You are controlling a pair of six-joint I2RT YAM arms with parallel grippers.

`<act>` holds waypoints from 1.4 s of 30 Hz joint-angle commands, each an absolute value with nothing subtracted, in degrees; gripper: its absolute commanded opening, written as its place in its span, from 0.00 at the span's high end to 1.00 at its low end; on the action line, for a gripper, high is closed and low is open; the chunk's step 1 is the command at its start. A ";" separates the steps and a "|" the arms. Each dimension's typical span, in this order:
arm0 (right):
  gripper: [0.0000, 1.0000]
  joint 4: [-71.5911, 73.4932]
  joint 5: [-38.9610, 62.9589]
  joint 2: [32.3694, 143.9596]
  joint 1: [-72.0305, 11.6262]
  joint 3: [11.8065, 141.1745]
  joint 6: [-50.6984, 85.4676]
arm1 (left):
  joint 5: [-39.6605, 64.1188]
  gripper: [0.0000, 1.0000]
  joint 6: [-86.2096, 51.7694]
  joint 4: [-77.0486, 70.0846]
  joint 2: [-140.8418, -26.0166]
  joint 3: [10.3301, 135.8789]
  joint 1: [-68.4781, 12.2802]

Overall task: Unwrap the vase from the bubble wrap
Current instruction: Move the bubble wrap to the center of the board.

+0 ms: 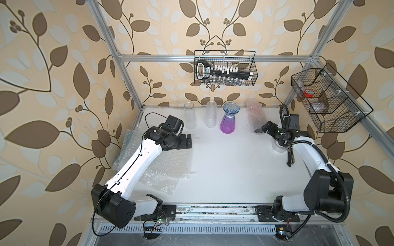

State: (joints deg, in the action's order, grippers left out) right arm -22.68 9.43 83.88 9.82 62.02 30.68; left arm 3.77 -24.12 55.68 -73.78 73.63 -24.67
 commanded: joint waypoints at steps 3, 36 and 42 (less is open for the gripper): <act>0.06 -13.76 14.67 89.96 11.14 62.78 36.67 | 7.47 0.01 -25.40 54.93 -72.50 74.39 -27.51; 0.88 0.34 19.38 103.31 10.68 65.58 43.87 | 7.75 0.01 -29.17 56.85 -68.80 70.49 -27.53; 0.95 0.68 17.95 99.50 10.63 62.52 44.85 | 7.86 0.01 -28.92 56.78 -68.91 70.12 -27.52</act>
